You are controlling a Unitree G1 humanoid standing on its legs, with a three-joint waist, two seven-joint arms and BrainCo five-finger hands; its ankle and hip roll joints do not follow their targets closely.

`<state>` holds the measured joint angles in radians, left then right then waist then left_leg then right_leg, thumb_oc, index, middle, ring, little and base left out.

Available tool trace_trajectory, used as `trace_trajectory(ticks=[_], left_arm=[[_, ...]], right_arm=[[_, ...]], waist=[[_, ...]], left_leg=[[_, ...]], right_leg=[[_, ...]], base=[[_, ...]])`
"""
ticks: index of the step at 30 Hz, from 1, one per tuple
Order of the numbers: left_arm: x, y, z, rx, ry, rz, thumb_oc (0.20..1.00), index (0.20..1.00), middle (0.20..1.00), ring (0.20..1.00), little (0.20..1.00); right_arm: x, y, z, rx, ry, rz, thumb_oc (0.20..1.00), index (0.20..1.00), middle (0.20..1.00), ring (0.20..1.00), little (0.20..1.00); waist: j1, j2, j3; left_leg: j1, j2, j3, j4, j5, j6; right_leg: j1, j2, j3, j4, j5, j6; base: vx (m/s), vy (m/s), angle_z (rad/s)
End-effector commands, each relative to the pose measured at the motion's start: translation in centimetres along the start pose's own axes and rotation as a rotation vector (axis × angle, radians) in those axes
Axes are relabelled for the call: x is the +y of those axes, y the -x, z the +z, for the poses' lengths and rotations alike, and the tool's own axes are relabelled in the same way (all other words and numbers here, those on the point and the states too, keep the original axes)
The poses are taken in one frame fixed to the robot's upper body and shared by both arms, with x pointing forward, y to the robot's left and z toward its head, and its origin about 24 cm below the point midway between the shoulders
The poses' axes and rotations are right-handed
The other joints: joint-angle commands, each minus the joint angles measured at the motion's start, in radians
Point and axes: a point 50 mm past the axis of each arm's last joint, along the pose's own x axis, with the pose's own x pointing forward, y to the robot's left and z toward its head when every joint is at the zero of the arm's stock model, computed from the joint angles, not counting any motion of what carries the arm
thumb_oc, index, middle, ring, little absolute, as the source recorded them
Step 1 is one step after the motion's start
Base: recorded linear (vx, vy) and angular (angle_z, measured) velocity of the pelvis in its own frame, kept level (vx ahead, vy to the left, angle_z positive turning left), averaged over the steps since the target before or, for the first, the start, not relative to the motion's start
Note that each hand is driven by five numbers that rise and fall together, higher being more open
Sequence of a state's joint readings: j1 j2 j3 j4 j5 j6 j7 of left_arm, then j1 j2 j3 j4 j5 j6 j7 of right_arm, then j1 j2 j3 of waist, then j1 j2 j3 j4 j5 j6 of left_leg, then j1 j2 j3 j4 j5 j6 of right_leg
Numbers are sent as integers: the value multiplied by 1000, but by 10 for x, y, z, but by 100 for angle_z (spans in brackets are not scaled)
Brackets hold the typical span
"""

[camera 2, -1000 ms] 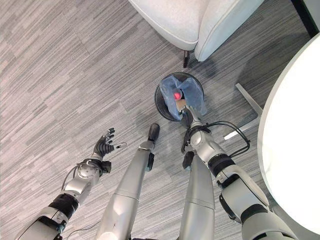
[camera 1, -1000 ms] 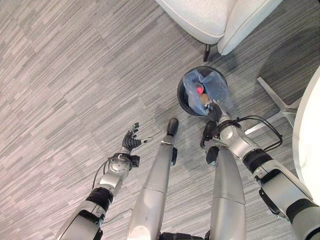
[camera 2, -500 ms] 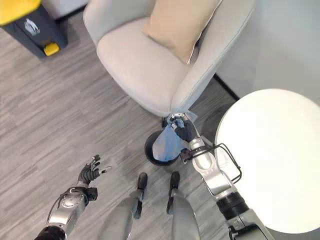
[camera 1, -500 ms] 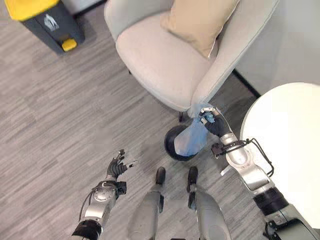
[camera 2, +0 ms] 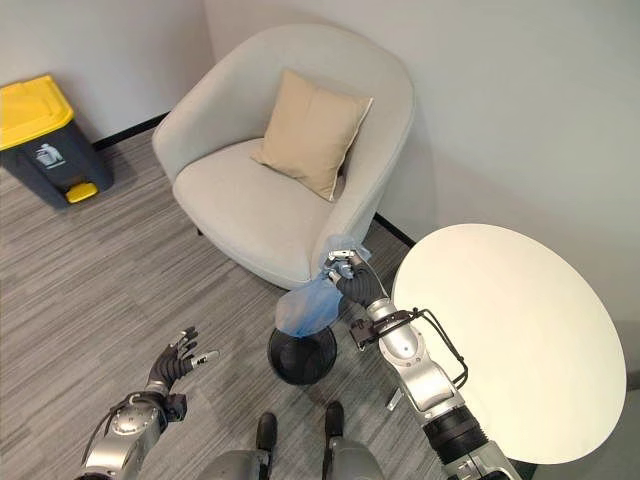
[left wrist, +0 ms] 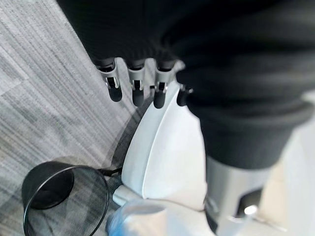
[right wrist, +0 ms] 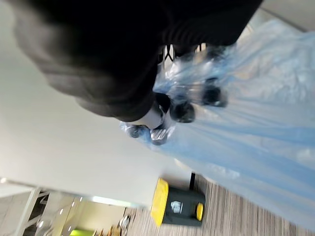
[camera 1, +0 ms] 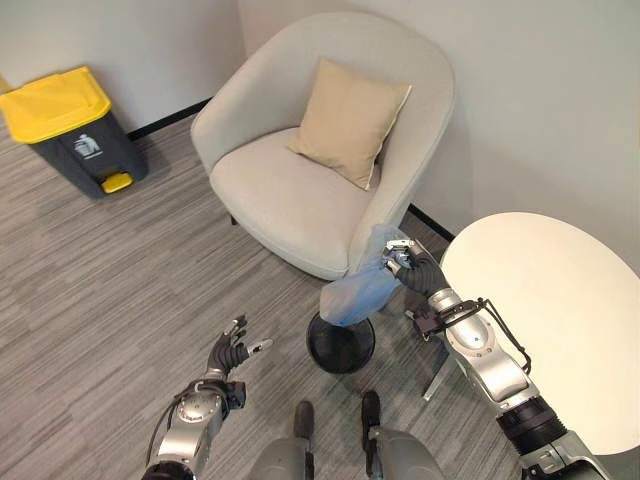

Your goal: Gather garbage on tea table into small bin, then transfer packed bag to large trash can.

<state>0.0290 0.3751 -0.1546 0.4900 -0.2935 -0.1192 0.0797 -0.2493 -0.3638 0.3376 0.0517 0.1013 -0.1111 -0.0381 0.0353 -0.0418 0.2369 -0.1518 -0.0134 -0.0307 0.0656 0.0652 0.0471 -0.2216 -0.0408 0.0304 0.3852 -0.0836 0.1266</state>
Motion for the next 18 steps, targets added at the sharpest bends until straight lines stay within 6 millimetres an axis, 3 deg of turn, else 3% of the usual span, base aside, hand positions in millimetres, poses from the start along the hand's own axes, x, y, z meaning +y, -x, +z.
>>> trace_trajectory(ticks=[1,4,6,8,10,14,15,16,17,18], left_arm=[[7,1,14,-79,-50,0,1000,1000,1000,1000,1000],[6,2,15,-84,-40,-2,1000,1000,1000,1000,1000],[2,3,18,-101,-22,-20,1000,1000,1000,1000,1000],[-4,2,25,-129,-20,-51,1000,1000,1000,1000,1000],[-11,0,42,-201,-43,-98,1000,1000,1000,1000,1000],[-19,2,62,-292,-77,-161,1000,1000,1000,1000,1000],[-19,2,63,-293,-77,-161,1000,1000,1000,1000,1000],[-25,1,76,-346,-96,-189,1000,1000,1000,1000,1000],[-36,3,93,-426,-168,-249,1000,1000,1000,1000,1000],[-36,3,93,-426,-169,-249,1000,1000,1000,1000,1000]], right_arm=[[-10,-7,46,-247,-27,-42,200,200,200,200,200],[-12,-10,48,-254,-58,-55,200,200,200,200,200],[-16,-11,48,-251,-55,-61,200,200,200,200,200],[-20,-13,49,-252,-47,-75,200,200,200,200,200],[-27,-16,49,-243,-42,-90,200,200,200,200,200],[-28,-15,47,-233,-48,-70,200,200,200,200,200],[-28,-15,48,-234,-47,-70,200,200,200,200,200],[-30,-12,45,-226,-48,-69,200,200,200,200,200],[-32,-9,47,-236,-51,-64,200,200,200,200,200],[-32,-9,47,-235,-51,-65,200,200,200,200,200]], waist=[[38,-23,-27],[68,-30,-43],[77,-14,-41],[77,1,-28],[58,-7,-8],[34,-42,-10],[33,-41,-11],[10,-45,-21],[-10,-39,-46],[-10,-39,-46]], left_leg=[[-66,-16,-14,1,-26,-44],[-129,-21,-39,-7,52,-86],[-168,-18,-61,-46,108,-123],[-194,-21,-71,-63,132,-143],[-207,-19,2,17,62,-115],[-163,-29,8,148,-72,-98],[-165,-29,7,146,-69,-98],[-113,8,32,145,-99,-101],[-78,25,44,78,-83,-103],[-75,24,43,72,-80,-104]], right_leg=[[125,27,28,-105,-45,-26],[176,70,33,-256,-80,-71],[182,104,36,-327,-62,-91],[192,115,9,-367,-43,-95],[180,81,-52,-397,-10,-88],[169,30,-102,-403,15,-78],[167,30,-103,-403,18,-78],[165,15,-135,-406,15,-78],[162,13,-161,-410,21,-75],[163,13,-162,-410,20,-75]], base=[[-168,-181,35],[-182,-194,23],[-247,-191,25],[-250,-126,51],[-344,-52,112],[-106,-10,70],[-27,17,54],[57,59,58],[65,58,71],[83,45,63]])
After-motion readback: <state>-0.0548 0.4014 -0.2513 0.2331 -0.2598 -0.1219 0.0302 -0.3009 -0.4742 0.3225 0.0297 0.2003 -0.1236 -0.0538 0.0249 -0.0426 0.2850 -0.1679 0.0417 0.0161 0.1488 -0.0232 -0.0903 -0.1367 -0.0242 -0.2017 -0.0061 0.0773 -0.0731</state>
